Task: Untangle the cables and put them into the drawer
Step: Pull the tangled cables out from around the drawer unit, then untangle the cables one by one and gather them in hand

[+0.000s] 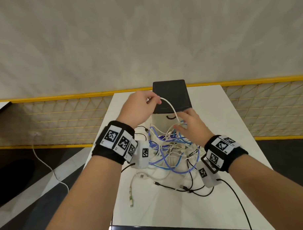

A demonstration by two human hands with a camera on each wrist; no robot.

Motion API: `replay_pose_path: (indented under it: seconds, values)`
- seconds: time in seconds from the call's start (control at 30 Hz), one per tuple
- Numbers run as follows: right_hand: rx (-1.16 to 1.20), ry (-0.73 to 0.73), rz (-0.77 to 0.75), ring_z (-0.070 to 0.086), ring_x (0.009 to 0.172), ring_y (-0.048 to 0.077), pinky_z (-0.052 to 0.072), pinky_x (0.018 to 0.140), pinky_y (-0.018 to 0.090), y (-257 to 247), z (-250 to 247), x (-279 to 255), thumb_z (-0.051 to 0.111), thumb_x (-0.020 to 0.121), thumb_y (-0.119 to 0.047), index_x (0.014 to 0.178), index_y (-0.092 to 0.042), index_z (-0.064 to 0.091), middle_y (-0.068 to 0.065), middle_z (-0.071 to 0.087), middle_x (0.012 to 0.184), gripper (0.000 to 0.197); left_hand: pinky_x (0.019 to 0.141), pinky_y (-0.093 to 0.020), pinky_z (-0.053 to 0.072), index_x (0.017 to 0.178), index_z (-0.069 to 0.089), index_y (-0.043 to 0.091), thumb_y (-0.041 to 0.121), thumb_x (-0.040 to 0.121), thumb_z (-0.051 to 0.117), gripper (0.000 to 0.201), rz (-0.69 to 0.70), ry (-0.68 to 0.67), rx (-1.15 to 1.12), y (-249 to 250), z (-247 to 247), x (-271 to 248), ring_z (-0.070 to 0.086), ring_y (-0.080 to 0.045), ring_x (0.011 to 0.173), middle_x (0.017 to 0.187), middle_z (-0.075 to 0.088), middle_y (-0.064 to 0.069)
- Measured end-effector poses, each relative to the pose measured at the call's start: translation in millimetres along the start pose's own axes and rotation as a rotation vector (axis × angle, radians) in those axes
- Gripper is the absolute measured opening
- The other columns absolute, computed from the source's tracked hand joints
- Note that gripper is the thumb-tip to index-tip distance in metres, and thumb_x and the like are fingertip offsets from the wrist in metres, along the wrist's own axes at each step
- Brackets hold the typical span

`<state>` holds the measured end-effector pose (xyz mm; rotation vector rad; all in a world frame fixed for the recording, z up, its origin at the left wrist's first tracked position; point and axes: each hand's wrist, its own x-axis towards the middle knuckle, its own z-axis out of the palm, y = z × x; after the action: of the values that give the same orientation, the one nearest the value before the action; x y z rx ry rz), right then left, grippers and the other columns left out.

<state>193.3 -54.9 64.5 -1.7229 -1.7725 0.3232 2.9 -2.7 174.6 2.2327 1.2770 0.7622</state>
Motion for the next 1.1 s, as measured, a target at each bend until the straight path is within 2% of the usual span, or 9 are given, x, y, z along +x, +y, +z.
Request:
replay_pose_path:
  seconds: [0.17,0.33,0.47,0.63,0.77,0.9,0.97,1.03,1.1]
  values:
    - [0.259,-0.002,-0.051,0.062,0.077,0.012,0.046,0.076,0.025,-41.1,-13.1,6.0,0.056,0.094,-0.018,0.099,-0.015,0.065,0.002,0.056,0.093,0.010,0.069,-0.030,0.038,0.076,0.069,0.037,0.029,0.096,0.055,0.026,0.077,0.102,-0.100,-4.9,-11.2,-7.5,0.051,-0.004,0.071,0.081,0.066,0.014]
    - [0.563,-0.158,-0.004,0.072,0.072,0.021,0.061,0.069,0.034,-76.3,-29.9,-22.5,0.052,0.096,-0.018,0.135,-0.024,0.037,0.005,0.058,0.099,0.042,0.053,-0.020,0.030,0.082,0.074,0.026,0.025,0.097,0.057,0.023,0.010,0.102,-0.129,-16.9,-26.5,-37.2,0.041,-0.003,0.051,0.060,0.056,0.023]
    - [0.548,-0.535,0.047,0.070,0.068,0.025,0.060,0.065,0.040,-79.6,-9.6,-67.3,0.039,0.101,-0.014,0.111,-0.010,0.049,0.014,0.067,0.083,0.014,0.066,-0.020,0.038,0.103,0.074,0.031,0.030,0.093,0.065,0.014,-0.065,-0.083,-0.086,-35.0,-26.5,-73.3,0.051,-0.007,0.065,0.091,0.068,0.013]
    - [0.238,-1.047,-0.039,0.060,0.072,0.010,0.053,0.071,0.028,-69.9,36.2,-114.4,0.048,0.098,-0.028,0.102,-0.008,0.060,0.007,0.072,0.091,0.023,0.073,-0.021,0.040,0.119,0.063,0.024,0.013,0.097,0.054,0.027,-0.180,-0.097,-0.100,-46.4,-23.3,-104.5,0.052,-0.006,0.077,0.117,0.065,0.001]
    - [-0.098,-0.848,-0.164,0.062,0.090,0.014,0.049,0.080,0.031,-73.0,49.6,-118.4,0.053,0.092,-0.049,0.112,-0.018,0.064,-0.001,0.068,0.105,0.038,0.070,-0.026,0.044,0.109,0.065,0.017,0.016,0.104,0.042,0.024,-0.213,-0.215,-0.260,-35.2,-24.7,-129.5,0.057,-0.009,0.071,0.107,0.071,-0.004]
    - [0.254,-0.621,-0.176,0.051,0.115,0.007,0.048,0.088,0.015,-98.2,52.5,-111.5,0.067,0.080,-0.053,0.141,-0.022,0.032,-0.003,0.043,0.135,0.077,0.074,-0.026,0.055,0.114,0.062,0.007,0.018,0.107,0.038,0.027,-0.125,-0.374,-0.515,-17.1,-24.1,-149.3,0.066,-0.014,0.079,0.101,0.073,-0.011]
    - [0.397,-0.677,-0.192,0.053,0.110,0.007,0.047,0.081,0.010,-118.5,55.9,-114.7,0.063,0.089,-0.035,0.133,-0.015,0.040,-0.003,0.049,0.126,0.053,0.079,-0.032,0.056,0.110,0.060,0.008,0.017,0.108,0.036,0.026,-0.066,-0.351,-0.597,-13.2,-21.9,-152.2,0.066,-0.018,0.081,0.092,0.073,-0.010]
    - [0.484,-0.727,-0.159,0.059,0.093,0.014,0.054,0.080,0.026,-129.5,65.5,-124.2,0.048,0.099,-0.020,0.113,-0.009,0.050,0.002,0.061,0.103,0.018,0.076,-0.032,0.055,0.103,0.058,0.011,0.016,0.108,0.035,0.024,-0.026,-0.267,-0.613,-13.6,-20.4,-152.8,0.063,-0.016,0.074,0.079,0.070,-0.004]
    - [0.482,-0.756,-0.100,0.061,0.084,0.018,0.054,0.076,0.034,-124.6,79.9,-137.1,0.038,0.101,-0.015,0.102,-0.008,0.051,0.009,0.065,0.091,0.015,0.064,-0.027,0.049,0.096,0.056,0.015,0.015,0.108,0.035,0.024,-0.019,-0.138,-0.607,-18.4,-21.4,-154.0,0.052,-0.013,0.060,0.064,0.057,0.002]
